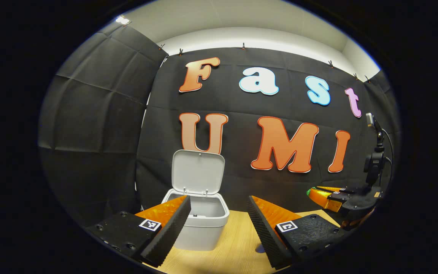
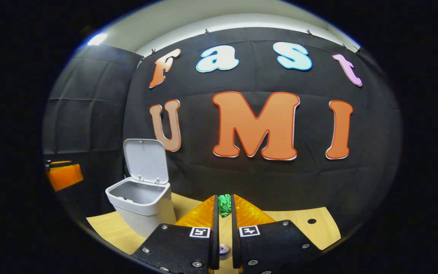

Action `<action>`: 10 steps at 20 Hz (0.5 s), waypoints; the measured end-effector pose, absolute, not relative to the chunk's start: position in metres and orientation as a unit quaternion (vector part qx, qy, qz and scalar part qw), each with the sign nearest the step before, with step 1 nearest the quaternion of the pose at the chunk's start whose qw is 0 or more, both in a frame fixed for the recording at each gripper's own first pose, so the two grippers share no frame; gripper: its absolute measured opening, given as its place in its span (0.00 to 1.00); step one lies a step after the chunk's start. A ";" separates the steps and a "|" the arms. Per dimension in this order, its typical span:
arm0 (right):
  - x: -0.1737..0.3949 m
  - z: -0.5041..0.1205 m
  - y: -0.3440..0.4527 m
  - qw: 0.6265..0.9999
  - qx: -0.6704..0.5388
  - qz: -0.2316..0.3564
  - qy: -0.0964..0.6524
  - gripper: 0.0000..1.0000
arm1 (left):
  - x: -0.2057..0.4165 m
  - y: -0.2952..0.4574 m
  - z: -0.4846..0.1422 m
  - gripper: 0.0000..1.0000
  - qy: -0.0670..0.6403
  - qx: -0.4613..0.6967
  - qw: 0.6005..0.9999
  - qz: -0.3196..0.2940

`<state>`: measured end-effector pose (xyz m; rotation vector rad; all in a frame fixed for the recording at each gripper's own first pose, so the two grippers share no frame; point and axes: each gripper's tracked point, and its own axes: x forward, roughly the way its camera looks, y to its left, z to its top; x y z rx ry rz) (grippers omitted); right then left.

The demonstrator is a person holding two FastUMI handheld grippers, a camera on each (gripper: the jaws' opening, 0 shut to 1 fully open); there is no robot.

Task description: Press the lid of the desktop garbage bin to open it, pick up the crumpled paper on the desktop and throw it into the bin, then pick up the pop can on the desktop and drop it into the bin, and finally close the garbage bin lid.

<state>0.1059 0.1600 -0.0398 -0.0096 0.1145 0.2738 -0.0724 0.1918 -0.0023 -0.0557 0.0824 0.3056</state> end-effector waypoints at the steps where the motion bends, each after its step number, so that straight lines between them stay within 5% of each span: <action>1: 0.107 -0.037 0.171 0.987 -0.001 0.147 0.056 0.13 | -0.075 0.197 -0.002 0.94 0.040 -0.029 0.986 0.157; 10: 0.127 -0.053 0.265 0.971 -0.002 0.227 0.071 0.13 | -0.109 0.250 -0.005 0.94 0.033 -0.027 0.974 0.221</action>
